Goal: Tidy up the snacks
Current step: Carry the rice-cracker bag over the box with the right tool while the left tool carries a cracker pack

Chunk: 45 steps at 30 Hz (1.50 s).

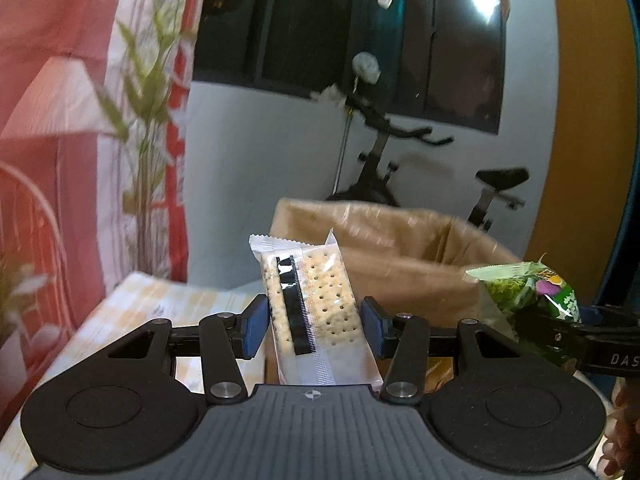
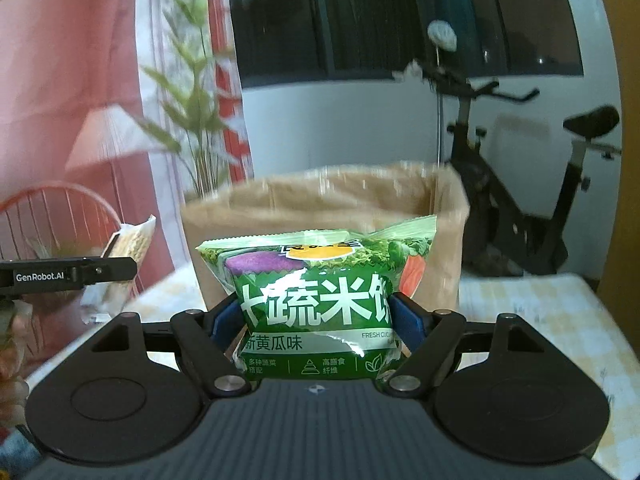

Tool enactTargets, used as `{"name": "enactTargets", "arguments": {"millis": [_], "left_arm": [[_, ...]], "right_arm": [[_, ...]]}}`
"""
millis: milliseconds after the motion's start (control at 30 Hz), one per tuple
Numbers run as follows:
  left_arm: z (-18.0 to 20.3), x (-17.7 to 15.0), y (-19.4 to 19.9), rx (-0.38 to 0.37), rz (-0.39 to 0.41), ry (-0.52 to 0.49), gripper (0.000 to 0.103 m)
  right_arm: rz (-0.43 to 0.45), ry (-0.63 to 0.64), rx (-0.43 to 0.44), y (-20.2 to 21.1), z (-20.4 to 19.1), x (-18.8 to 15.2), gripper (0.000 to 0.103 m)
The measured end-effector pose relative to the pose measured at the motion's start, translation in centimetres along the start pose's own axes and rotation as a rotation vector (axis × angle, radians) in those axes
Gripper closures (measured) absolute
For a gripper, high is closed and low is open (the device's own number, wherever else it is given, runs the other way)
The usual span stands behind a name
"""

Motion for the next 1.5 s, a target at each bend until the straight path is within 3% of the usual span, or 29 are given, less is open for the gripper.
{"name": "enactTargets", "arguments": {"millis": [200, 467, 633, 833, 1033, 1200, 1500], "left_arm": [[1.0, 3.2, -0.8, -0.028, 0.053, -0.004, 0.051], [0.8, 7.1, -4.4, -0.109, 0.037, 0.068, 0.051], [0.2, 9.8, -8.3, -0.126, 0.054, 0.113, 0.051], [0.0, 9.9, -13.4, -0.15, -0.033, 0.115, 0.051], [-0.2, 8.8, -16.3, -0.137, -0.103, 0.094, 0.051], [-0.4, 7.4, -16.9, -0.146, -0.15, 0.077, 0.05], [-0.3, 7.4, -16.1, -0.144, -0.147, 0.041, 0.042]], "right_arm": [[0.086, -0.015, 0.033, 0.9, -0.4, 4.1, 0.024], [0.154, -0.058, 0.081, -0.5, 0.4, 10.1, 0.024], [0.218, -0.02, 0.069, -3.9, 0.7, 13.9, 0.024], [0.267, -0.039, 0.034, -9.5, 2.0, 15.9, 0.024], [0.146, -0.052, 0.023, -13.9, 2.9, 14.2, 0.024], [0.058, -0.073, 0.011, -15.2, 3.6, 12.4, 0.022], [-0.044, -0.099, -0.054, -15.5, 4.9, 10.2, 0.013]]}}
Point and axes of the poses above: each gripper's, at about its wrist camera, not at the fingertips, and y roughly against the way its jaws point, z to its right, x to its top, the point moved 8 cm from there along -y, roughly the way its jaws point, and after that the axes turned 9 degrees about -y, right-handed, at the moved point
